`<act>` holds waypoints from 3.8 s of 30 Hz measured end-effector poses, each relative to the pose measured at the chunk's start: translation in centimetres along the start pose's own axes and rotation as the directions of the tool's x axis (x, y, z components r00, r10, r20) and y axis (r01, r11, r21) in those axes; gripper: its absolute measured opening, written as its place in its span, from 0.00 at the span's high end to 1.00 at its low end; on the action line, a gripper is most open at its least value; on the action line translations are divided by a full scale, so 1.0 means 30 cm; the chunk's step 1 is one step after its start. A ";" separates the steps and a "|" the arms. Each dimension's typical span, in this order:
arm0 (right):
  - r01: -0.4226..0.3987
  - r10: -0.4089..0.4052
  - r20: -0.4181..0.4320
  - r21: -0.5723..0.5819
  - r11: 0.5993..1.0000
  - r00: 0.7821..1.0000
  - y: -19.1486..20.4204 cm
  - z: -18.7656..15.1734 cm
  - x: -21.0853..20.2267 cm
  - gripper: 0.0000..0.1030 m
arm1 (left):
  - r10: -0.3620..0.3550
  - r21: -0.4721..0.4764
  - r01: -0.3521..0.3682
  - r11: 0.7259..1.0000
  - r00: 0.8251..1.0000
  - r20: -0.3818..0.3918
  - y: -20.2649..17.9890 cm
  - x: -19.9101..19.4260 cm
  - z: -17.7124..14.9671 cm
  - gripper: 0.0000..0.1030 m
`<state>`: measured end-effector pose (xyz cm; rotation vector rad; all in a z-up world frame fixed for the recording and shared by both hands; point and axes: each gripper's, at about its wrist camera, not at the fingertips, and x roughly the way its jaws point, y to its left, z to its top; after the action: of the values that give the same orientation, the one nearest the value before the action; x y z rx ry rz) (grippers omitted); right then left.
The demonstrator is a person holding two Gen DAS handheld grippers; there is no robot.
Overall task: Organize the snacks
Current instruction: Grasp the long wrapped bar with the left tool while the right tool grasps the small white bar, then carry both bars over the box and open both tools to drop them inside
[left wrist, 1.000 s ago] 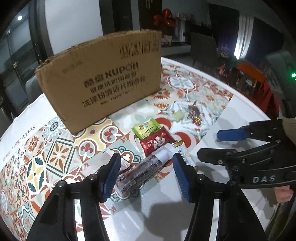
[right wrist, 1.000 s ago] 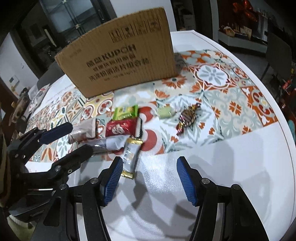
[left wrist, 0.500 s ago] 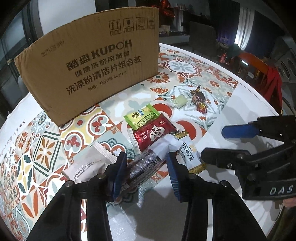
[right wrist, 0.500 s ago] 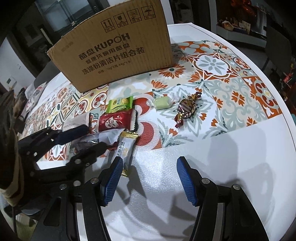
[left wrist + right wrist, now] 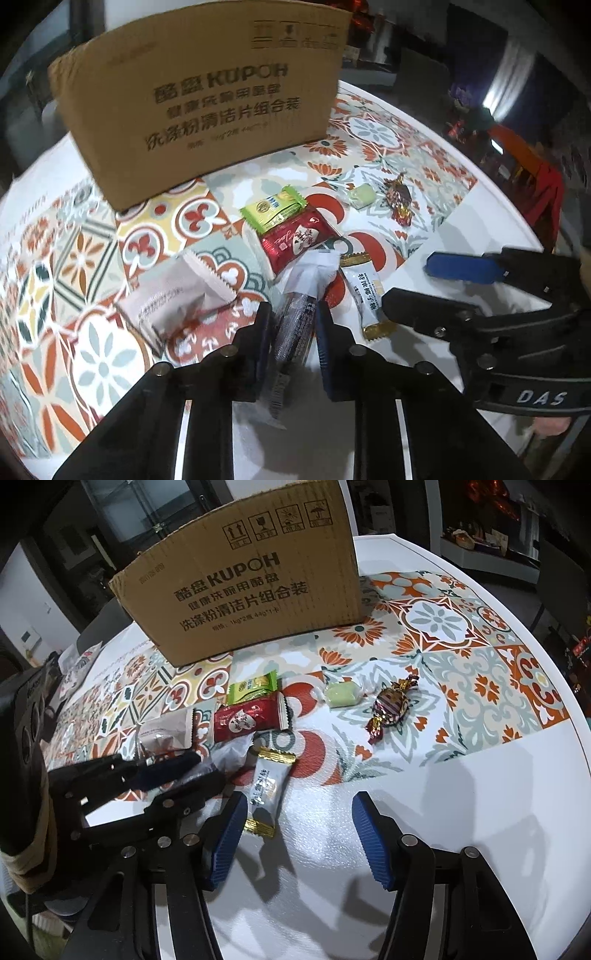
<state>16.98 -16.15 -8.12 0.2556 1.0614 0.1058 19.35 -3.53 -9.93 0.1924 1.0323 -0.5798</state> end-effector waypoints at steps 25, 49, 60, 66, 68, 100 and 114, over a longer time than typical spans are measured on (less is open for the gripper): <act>0.050 -0.050 0.005 -0.144 0.988 0.999 0.109 0.022 0.077 0.80 | 0.044 -0.212 -0.017 0.977 0.992 0.120 0.070 -0.136 -0.066 0.82; -0.028 0.081 0.242 -0.214 0.976 0.967 0.158 0.203 -0.236 0.80 | 0.118 -0.239 -0.044 0.970 0.946 0.303 0.042 -0.399 0.099 0.82; -0.046 0.132 0.324 -0.260 0.965 0.937 0.196 0.351 -0.345 0.80 | 0.166 -0.243 -0.073 0.967 0.907 0.388 0.071 -0.511 0.254 0.82; -0.020 0.134 0.356 -0.306 0.952 0.925 0.216 0.445 -0.389 0.80 | 0.189 -0.237 -0.098 0.966 0.897 0.399 0.093 -0.528 0.342 0.82; -0.012 0.134 0.368 -0.315 0.949 0.920 0.220 0.484 -0.399 0.80 | 0.198 -0.236 -0.108 0.966 0.895 0.400 0.105 -0.529 0.380 0.82; -0.007 0.105 0.305 -0.308 0.951 0.947 0.148 0.768 -0.221 0.61 | 0.307 -0.236 -0.235 0.943 0.891 0.335 0.194 -0.368 0.663 0.53; -0.006 0.115 0.379 -0.276 0.961 0.918 0.066 0.544 -0.383 0.61 | 0.311 -0.191 -0.253 0.948 0.861 0.403 -0.005 -0.482 0.478 0.49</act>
<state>25.73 -19.19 9.67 0.0559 0.6281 0.2439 24.57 -4.35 9.73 0.0898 0.5927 -0.2638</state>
